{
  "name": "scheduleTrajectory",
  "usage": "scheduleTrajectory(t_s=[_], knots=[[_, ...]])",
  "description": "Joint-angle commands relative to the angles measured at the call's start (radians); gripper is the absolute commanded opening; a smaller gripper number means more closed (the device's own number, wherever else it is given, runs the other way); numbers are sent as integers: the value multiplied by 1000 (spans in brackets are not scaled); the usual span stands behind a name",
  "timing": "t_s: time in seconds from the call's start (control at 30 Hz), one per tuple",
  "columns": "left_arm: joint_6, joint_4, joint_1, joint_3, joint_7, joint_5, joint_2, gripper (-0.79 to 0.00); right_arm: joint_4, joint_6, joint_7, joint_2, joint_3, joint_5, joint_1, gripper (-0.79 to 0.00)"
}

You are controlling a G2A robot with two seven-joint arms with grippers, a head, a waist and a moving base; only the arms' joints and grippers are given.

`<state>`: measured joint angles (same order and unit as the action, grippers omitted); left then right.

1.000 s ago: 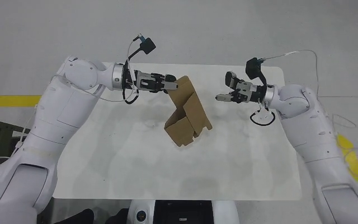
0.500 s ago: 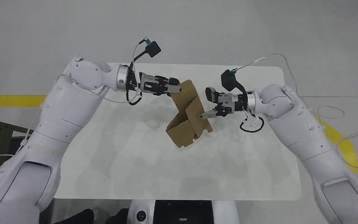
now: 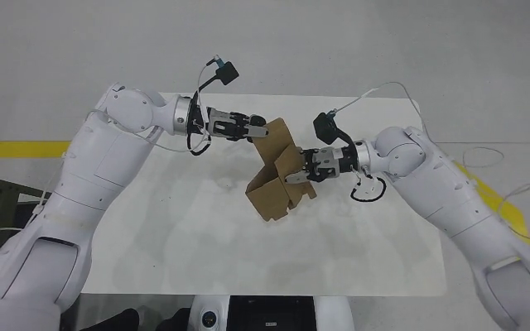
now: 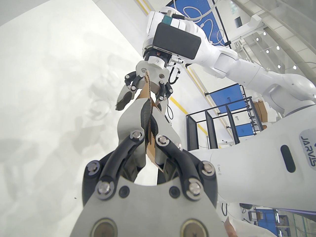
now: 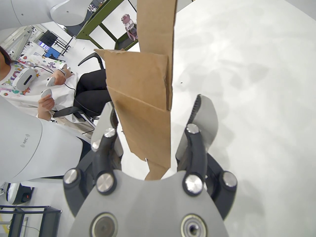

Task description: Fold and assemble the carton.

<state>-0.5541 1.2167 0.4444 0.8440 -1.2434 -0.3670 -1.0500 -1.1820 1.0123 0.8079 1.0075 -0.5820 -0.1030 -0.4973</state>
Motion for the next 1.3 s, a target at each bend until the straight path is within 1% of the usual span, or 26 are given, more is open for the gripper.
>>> scheduleTrajectory(t_s=[0.0,0.13,0.23,0.33,0.43,0.47,0.5,0.53,0.57,0.73,0.93,1.03,1.2,1.27], knots=[[-3,2,2,-1,-5,-1,-1,-785,-3,0,0,-4,12,-19,6,-477],[-4,1,3,0,-15,-5,-3,-785,-10,0,0,-12,35,-52,17,-548],[-3,-1,3,0,-20,-6,-4,-785,-13,0,0,-17,51,-71,24,-579],[-1,-2,3,-1,-21,-4,-5,-785,-18,0,0,-21,68,-91,30,-665],[0,-3,3,-1,-23,-4,-6,-785,-19,0,0,-25,82,-106,37,-785],[1,-3,2,-1,-24,-4,-6,-680,-20,0,0,-26,87,-109,40,-785],[-1,-3,2,-1,-22,-4,-7,-517,-19,0,0,-27,92,-111,42,-785],[-3,-2,2,0,-19,-1,-7,-323,-18,0,0,-28,97,-114,44,-785],[-7,-1,2,1,-16,3,-7,-6,-17,0,0,-28,102,-120,46,-785],[-15,6,2,11,-2,-2,-7,0,-14,0,0,-31,121,-148,55,-785],[-33,26,10,48,32,-26,-3,0,-2,0,0,-32,126,-209,55,-785],[-56,26,26,78,78,-14,3,0,12,0,0,-32,111,-281,46,-785],[-89,30,71,124,172,7,11,0,45,0,0,-27,80,-384,23,-785],[-122,36,92,143,228,42,15,0,59,0,0,-23,68,-413,16,-785]])
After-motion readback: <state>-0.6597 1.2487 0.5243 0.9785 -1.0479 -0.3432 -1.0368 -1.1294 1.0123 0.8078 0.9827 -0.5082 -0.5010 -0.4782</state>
